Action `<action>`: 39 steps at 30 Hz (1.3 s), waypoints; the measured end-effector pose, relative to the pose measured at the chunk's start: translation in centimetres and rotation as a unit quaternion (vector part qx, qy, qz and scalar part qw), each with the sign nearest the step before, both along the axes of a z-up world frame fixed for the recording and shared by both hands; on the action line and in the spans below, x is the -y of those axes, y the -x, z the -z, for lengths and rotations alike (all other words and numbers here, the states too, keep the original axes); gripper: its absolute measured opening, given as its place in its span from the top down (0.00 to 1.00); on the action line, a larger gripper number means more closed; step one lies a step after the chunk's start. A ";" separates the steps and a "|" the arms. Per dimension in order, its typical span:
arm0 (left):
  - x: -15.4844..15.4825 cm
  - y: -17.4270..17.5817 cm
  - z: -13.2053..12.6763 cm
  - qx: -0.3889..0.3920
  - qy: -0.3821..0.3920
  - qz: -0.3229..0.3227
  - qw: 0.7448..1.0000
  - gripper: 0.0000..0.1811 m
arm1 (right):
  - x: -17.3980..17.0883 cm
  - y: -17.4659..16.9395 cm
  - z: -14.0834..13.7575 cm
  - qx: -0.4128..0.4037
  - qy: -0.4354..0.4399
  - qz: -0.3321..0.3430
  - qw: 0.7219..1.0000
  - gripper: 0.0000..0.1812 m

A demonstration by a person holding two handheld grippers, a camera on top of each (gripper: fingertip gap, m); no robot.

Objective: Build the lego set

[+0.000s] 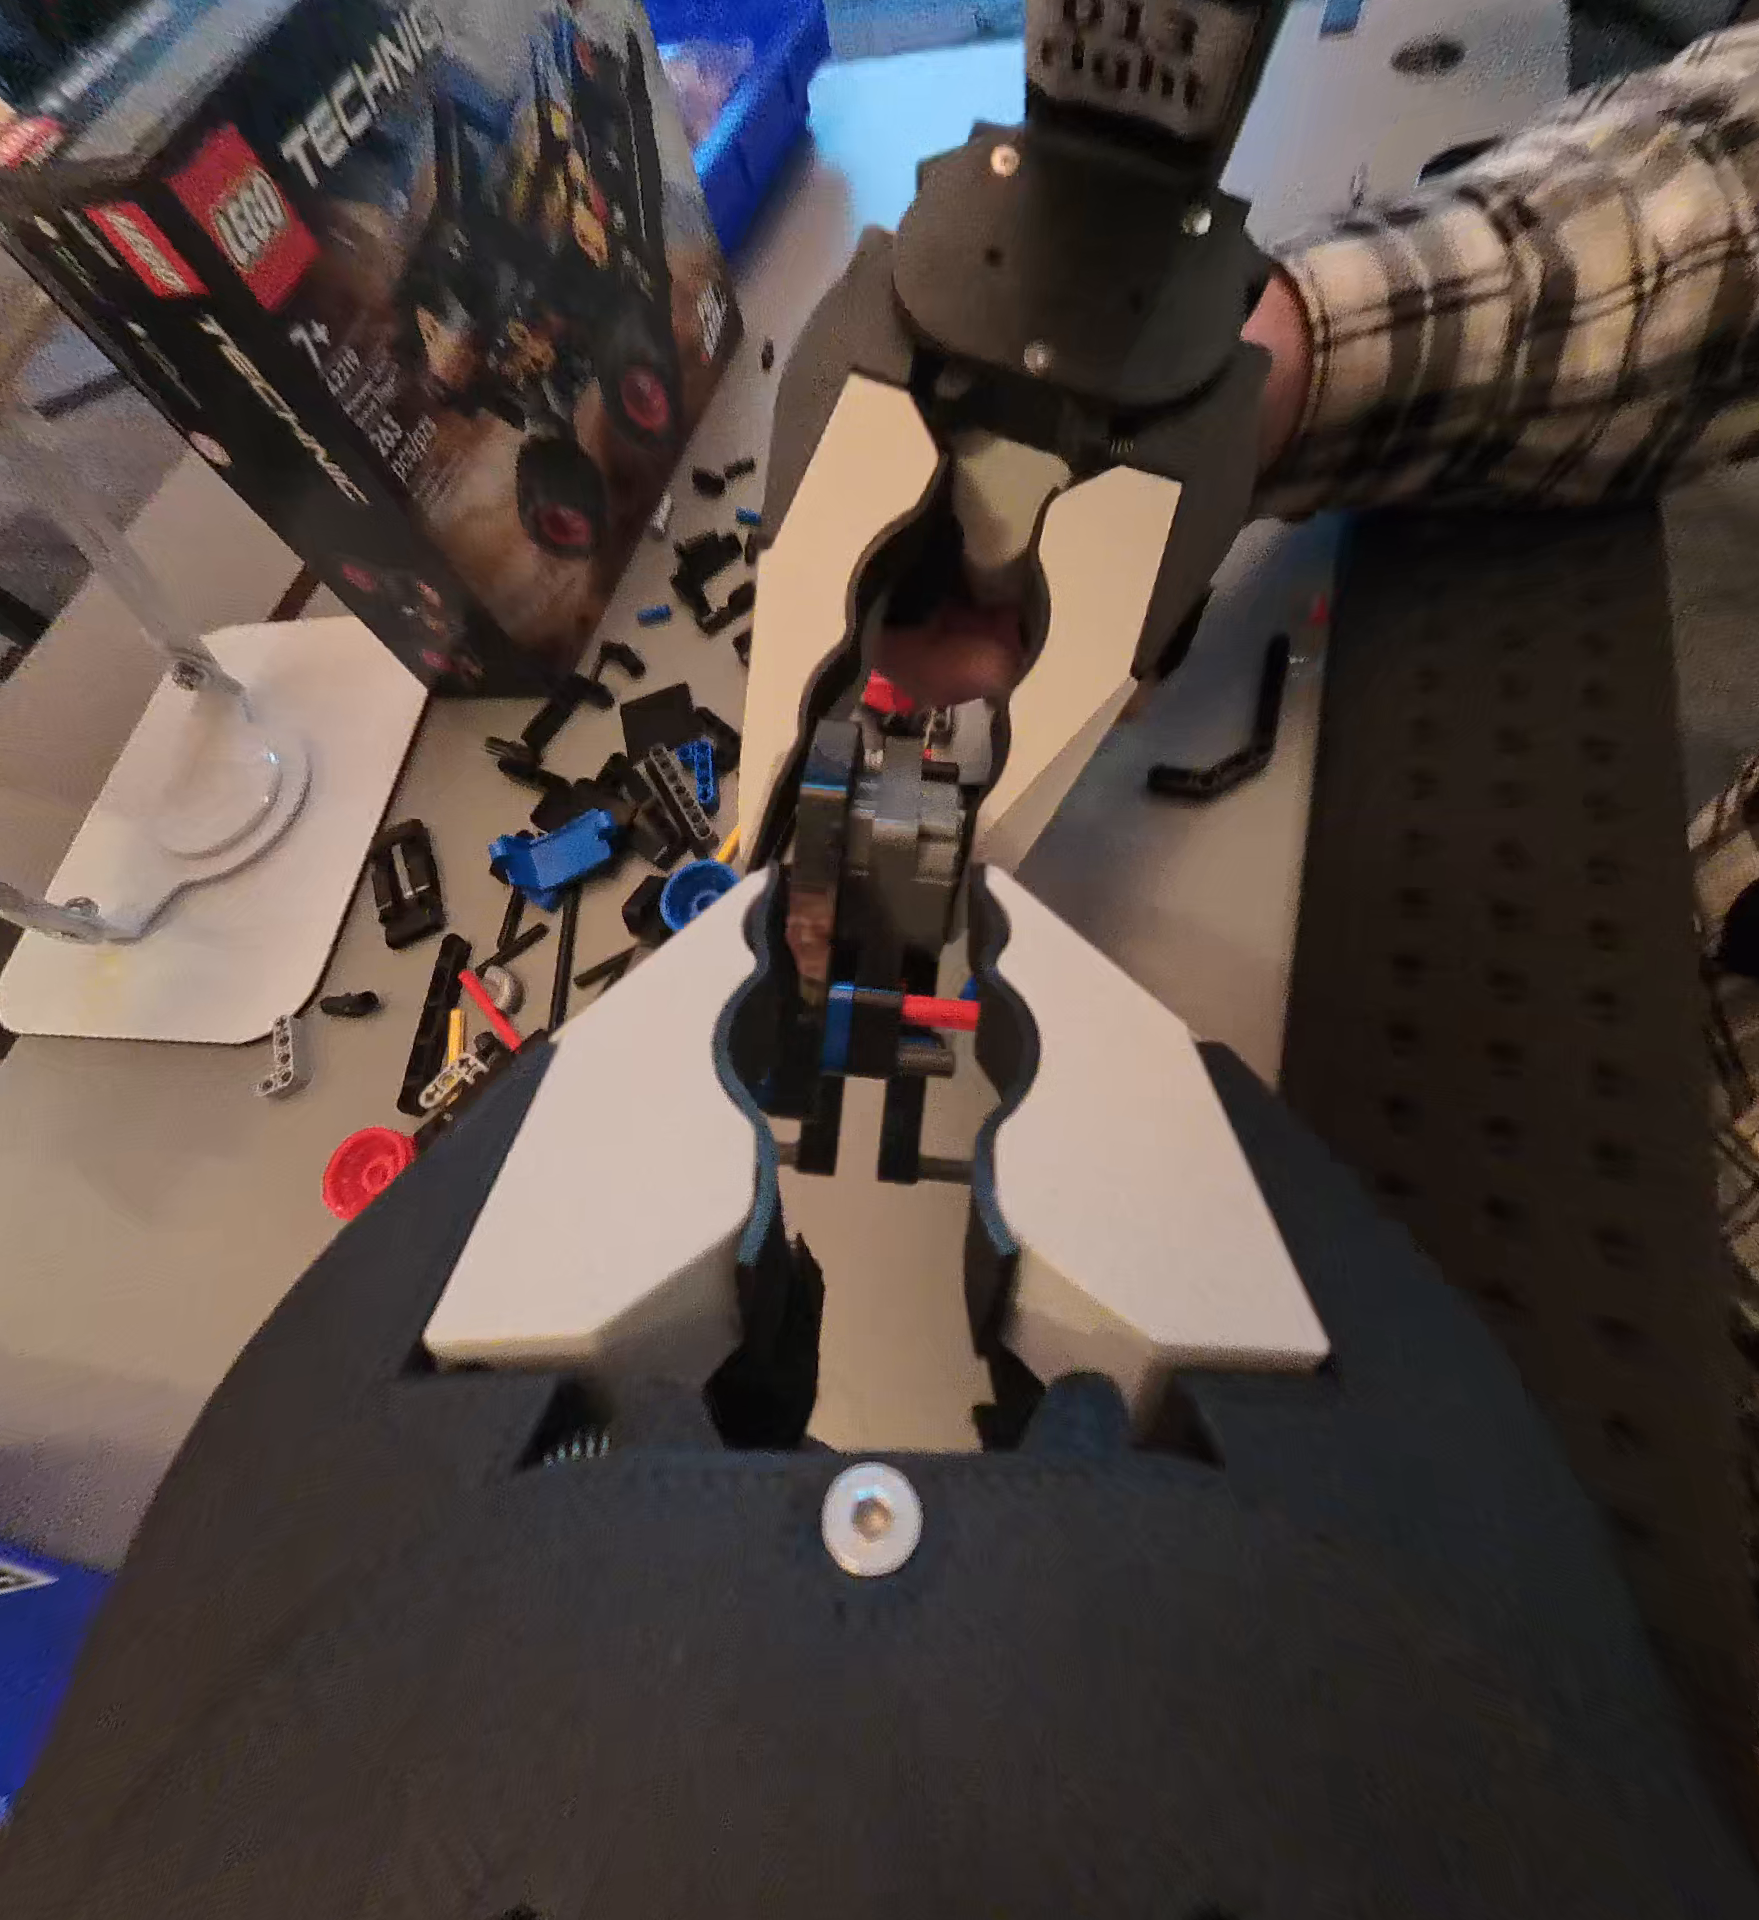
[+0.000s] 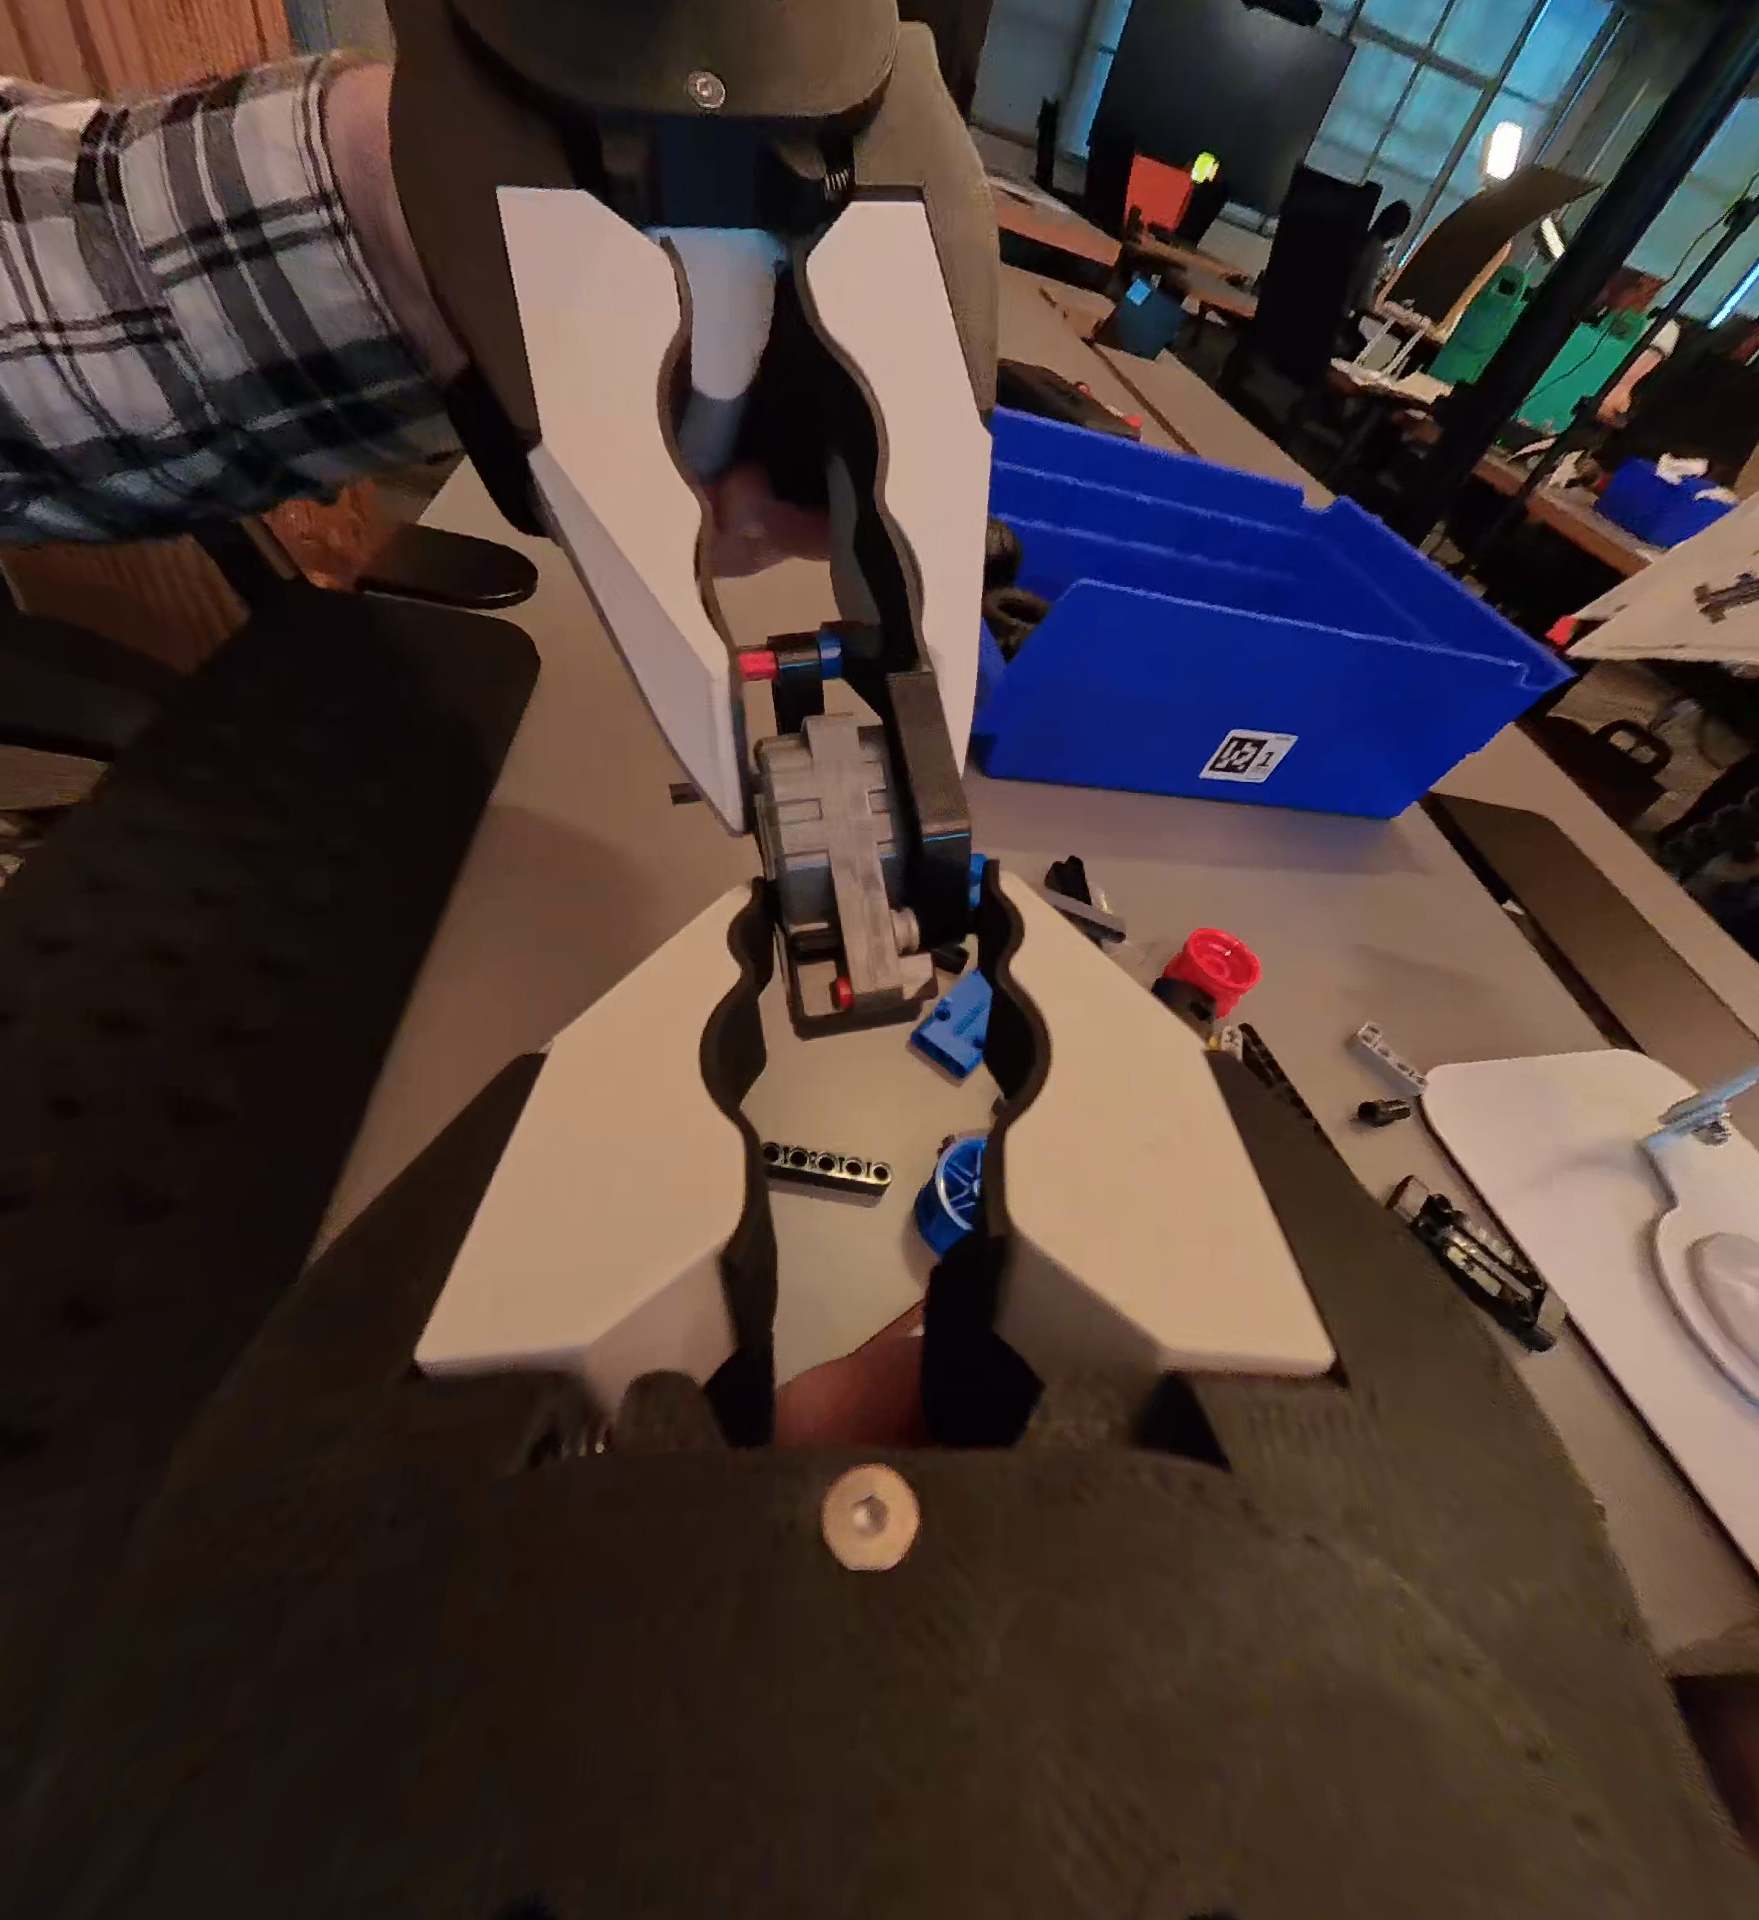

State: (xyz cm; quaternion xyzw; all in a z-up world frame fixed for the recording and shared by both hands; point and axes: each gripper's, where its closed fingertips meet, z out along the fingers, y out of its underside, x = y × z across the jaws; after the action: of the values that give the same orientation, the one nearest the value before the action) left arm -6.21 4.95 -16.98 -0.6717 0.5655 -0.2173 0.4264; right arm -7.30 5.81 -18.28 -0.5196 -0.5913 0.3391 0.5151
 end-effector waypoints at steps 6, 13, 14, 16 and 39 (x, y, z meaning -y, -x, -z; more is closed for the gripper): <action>-0.1 0.9 0.1 0.022 -0.018 -0.021 0.999 0.73 | 0.1 0.5 -0.1 -0.011 0.021 -0.006 1.000 0.80; -0.5 3.4 -1.5 0.136 -0.004 -0.065 0.989 0.63 | -0.6 0.1 -1.9 -0.084 0.154 -0.033 0.984 0.81; -0.8 3.7 -1.0 0.136 -0.005 -0.075 0.988 0.63 | -0.6 0.2 -1.8 -0.088 0.169 -0.038 0.981 0.81; -0.8 3.9 0.0 0.135 0.002 -0.076 0.988 0.62 | -0.5 0.2 -1.9 -0.097 0.198 -0.049 0.974 0.81; -0.6 5.9 4.4 0.042 0.021 -0.098 0.994 0.73 | 0.7 3.7 0.1 0.019 0.172 -0.092 0.981 0.82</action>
State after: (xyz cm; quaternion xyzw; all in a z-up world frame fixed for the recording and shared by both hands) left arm -12.10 5.51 -21.41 -0.7229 0.4736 -0.2144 0.4551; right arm -11.04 5.10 -18.33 -0.5498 -0.5793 0.4717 0.3737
